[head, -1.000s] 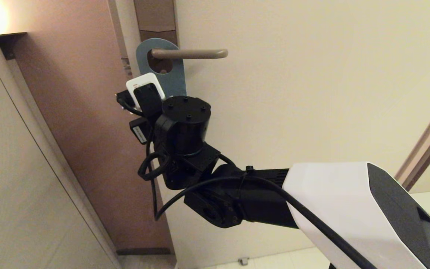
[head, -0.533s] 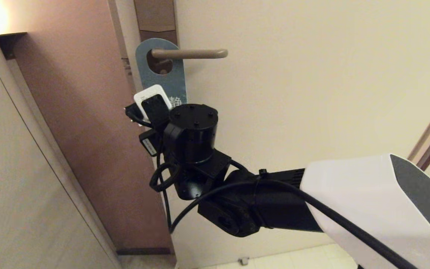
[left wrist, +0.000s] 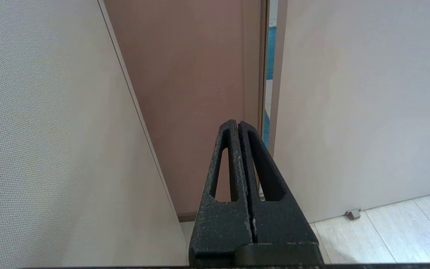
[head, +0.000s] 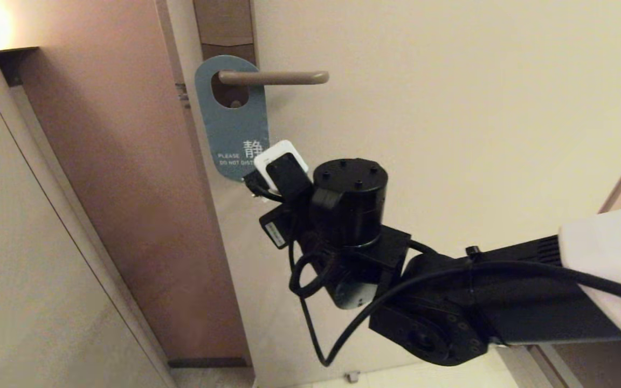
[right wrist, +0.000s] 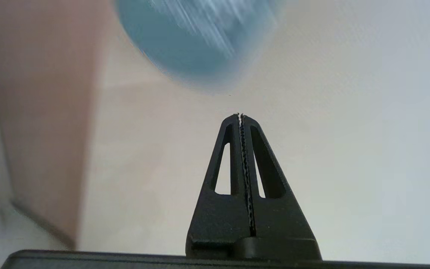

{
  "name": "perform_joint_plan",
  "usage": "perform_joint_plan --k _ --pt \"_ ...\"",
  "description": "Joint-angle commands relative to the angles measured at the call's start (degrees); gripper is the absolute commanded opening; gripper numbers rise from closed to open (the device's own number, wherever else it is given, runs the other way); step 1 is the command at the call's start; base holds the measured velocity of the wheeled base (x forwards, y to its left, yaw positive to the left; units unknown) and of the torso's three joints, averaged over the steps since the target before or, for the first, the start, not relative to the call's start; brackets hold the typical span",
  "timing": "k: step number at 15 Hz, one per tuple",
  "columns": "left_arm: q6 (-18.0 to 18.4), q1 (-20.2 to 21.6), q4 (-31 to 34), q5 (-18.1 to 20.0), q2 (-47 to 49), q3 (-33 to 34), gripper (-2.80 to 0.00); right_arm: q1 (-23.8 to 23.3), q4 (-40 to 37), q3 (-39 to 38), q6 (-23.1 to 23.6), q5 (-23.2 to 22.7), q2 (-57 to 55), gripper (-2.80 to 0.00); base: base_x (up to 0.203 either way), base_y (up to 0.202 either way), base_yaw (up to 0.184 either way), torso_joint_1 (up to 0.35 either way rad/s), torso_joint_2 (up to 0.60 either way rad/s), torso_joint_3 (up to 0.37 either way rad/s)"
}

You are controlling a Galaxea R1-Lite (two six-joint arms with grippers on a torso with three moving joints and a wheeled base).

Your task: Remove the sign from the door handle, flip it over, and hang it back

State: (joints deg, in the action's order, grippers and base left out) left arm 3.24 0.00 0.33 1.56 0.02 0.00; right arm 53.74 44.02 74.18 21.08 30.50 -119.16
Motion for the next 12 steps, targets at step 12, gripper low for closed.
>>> perform_joint_plan --k 12 --pt "0.0 0.0 0.0 0.0 0.0 0.0 -2.80 -36.9 5.4 -31.3 2.8 -10.9 22.2 -2.80 0.000 0.000 0.000 0.000 0.00 0.000"
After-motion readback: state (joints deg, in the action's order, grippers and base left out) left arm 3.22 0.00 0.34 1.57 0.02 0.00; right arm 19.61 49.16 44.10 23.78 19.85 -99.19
